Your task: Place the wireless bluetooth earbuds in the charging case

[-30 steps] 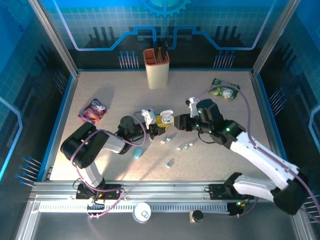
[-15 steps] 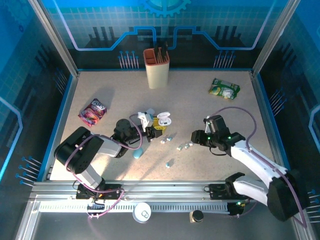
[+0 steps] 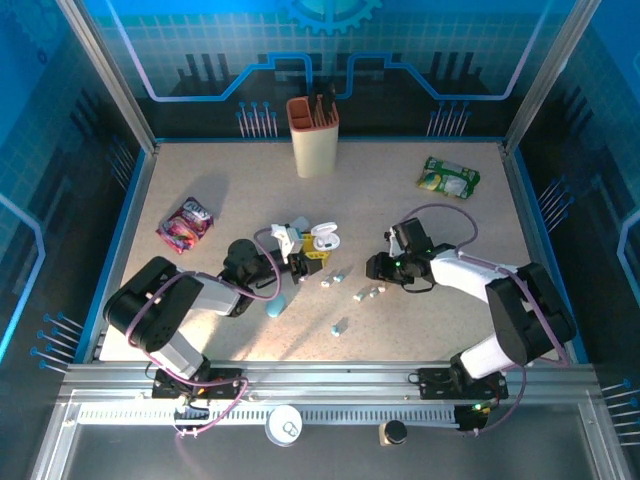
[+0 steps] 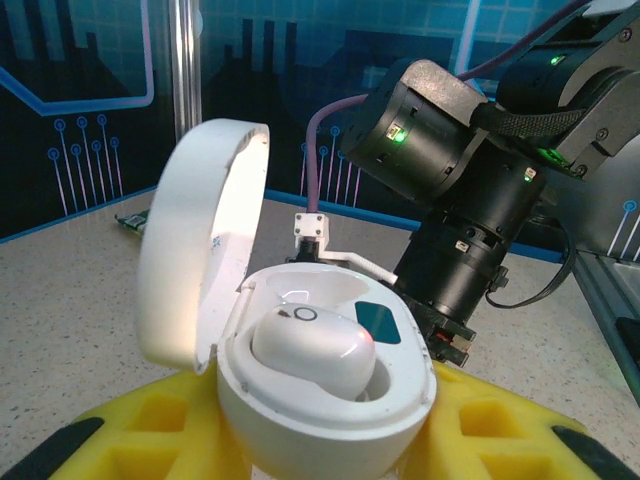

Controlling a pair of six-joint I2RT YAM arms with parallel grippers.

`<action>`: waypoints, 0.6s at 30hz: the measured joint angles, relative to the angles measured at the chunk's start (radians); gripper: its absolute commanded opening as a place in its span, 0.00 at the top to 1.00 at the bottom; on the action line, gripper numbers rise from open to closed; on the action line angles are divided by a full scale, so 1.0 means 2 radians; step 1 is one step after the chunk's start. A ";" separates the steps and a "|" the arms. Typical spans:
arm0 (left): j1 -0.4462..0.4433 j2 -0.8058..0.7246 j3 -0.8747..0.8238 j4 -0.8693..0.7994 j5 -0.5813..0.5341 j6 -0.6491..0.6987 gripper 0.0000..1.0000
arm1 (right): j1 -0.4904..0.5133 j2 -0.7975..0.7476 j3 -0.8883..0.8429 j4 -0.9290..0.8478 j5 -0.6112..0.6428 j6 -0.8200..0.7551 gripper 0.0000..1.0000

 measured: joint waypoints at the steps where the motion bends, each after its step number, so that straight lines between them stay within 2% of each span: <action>1: 0.000 -0.001 0.000 0.000 0.000 -0.001 0.64 | 0.000 0.005 0.001 0.002 0.000 -0.003 0.54; 10: 0.002 -0.008 -0.007 0.000 0.000 -0.007 0.64 | -0.006 0.023 0.001 0.003 -0.009 -0.026 0.55; 18: 0.006 -0.009 -0.007 0.000 0.000 -0.007 0.64 | -0.006 -0.027 -0.040 -0.015 -0.011 -0.030 0.59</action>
